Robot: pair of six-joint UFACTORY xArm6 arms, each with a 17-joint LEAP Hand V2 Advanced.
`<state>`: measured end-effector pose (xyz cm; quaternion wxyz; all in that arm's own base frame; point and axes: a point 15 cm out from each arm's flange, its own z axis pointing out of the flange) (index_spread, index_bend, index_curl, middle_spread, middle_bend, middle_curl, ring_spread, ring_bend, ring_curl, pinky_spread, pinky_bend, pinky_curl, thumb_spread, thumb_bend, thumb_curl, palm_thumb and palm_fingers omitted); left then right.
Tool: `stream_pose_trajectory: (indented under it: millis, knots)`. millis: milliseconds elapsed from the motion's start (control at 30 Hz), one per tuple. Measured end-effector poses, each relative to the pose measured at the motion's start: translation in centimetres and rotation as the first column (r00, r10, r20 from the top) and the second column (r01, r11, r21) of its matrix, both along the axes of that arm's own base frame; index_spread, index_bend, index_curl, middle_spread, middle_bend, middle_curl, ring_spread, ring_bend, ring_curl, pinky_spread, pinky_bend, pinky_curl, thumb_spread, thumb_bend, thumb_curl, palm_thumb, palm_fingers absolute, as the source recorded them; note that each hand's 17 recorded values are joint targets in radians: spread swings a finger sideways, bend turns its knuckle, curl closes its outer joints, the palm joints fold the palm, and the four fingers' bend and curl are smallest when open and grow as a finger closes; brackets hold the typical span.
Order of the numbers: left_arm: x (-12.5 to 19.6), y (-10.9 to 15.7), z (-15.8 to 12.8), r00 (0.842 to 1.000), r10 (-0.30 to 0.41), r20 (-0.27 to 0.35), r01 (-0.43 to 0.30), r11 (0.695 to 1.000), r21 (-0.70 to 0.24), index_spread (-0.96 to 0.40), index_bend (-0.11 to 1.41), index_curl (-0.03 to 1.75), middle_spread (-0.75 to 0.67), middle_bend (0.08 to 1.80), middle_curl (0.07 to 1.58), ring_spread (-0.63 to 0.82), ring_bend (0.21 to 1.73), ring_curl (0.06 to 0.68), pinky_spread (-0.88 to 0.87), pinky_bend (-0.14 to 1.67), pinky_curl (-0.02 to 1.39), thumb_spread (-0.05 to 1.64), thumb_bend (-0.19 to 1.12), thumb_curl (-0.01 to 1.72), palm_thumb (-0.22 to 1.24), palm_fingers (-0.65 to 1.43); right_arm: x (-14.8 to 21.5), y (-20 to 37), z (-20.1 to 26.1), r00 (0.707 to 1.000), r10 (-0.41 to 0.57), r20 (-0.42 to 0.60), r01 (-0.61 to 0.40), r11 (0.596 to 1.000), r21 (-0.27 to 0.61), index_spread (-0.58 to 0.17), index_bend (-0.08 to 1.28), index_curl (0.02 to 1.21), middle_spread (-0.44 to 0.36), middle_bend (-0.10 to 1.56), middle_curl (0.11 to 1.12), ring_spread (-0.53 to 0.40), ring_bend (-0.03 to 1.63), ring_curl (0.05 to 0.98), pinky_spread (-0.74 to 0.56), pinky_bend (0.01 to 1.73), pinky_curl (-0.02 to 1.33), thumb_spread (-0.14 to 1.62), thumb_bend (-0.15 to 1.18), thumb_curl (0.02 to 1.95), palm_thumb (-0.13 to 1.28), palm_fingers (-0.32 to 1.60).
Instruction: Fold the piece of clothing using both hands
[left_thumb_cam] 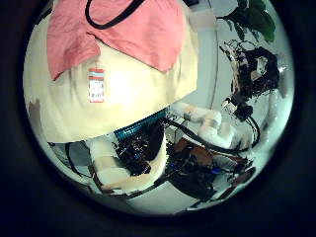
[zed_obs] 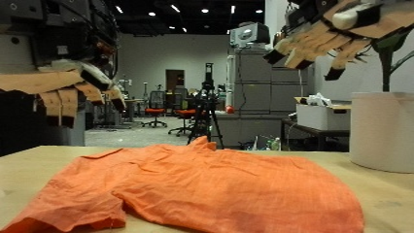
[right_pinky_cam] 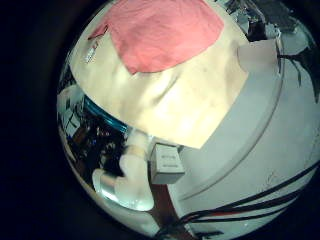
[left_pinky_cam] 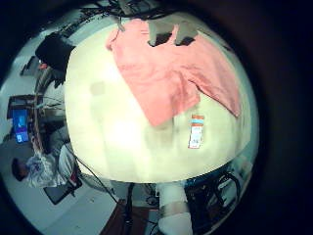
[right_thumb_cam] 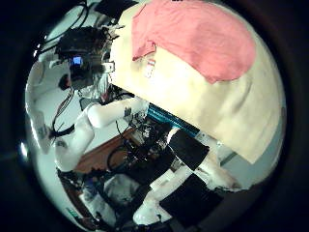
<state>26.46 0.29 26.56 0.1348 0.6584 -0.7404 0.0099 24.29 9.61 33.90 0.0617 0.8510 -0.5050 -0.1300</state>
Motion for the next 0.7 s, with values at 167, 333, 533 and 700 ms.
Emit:
stream_pose_trajectory:
  millis: [167,333,533,700]
  knots:
    - [0.1,-0.3,0.1,1.000,-0.013,0.004,0.013,1.000,0.001,0.01,0.15,0.28,0.36,0.23,0.33,0.53,0.44,0.223,0.55,0.25,0.31,0.94,-0.03,0.31,0.21,0.08,-0.1,-0.2,0.4,1.000,-0.012,0.014,0.012,1.000,0.003,-0.246,0.20,0.35,0.150,0.18,0.26,0.273,0.19,0.226,0.41,0.25,0.32,1.15,-0.02,0.29,0.60,0.14]
    - [0.0,-0.5,-0.2,1.000,-0.019,-0.002,0.019,1.000,-0.001,0.01,0.16,0.28,0.29,0.27,0.34,0.54,0.43,0.216,0.55,0.23,0.31,0.94,-0.03,0.31,0.21,0.11,-0.1,-0.2,0.2,1.000,-0.012,0.009,0.012,1.000,0.002,-0.248,0.20,0.36,0.149,0.18,0.26,0.272,0.19,0.224,0.41,0.25,0.32,1.15,-0.02,0.29,0.60,0.14]
    - [-0.1,-1.0,-1.0,0.999,-0.045,-0.021,0.045,0.999,0.010,0.03,0.16,0.29,0.44,0.22,0.32,0.54,0.45,0.222,0.55,0.25,0.32,0.95,-0.02,0.31,0.22,0.09,-0.1,-0.3,0.2,1.000,-0.016,0.009,0.016,1.000,0.001,-0.248,0.19,0.36,0.149,0.18,0.26,0.272,0.19,0.223,0.41,0.25,0.32,1.15,-0.02,0.28,0.60,0.14]
    - [0.4,0.0,-1.9,0.997,-0.075,-0.024,0.077,0.993,0.085,0.03,0.12,0.27,0.37,0.33,0.35,0.53,0.45,0.217,0.53,0.22,0.30,0.97,-0.02,0.31,0.26,0.16,0.0,-0.6,0.3,1.000,-0.026,0.010,0.026,1.000,0.000,-0.248,0.19,0.36,0.149,0.18,0.26,0.272,0.19,0.222,0.41,0.25,0.32,1.15,-0.02,0.28,0.60,0.14]
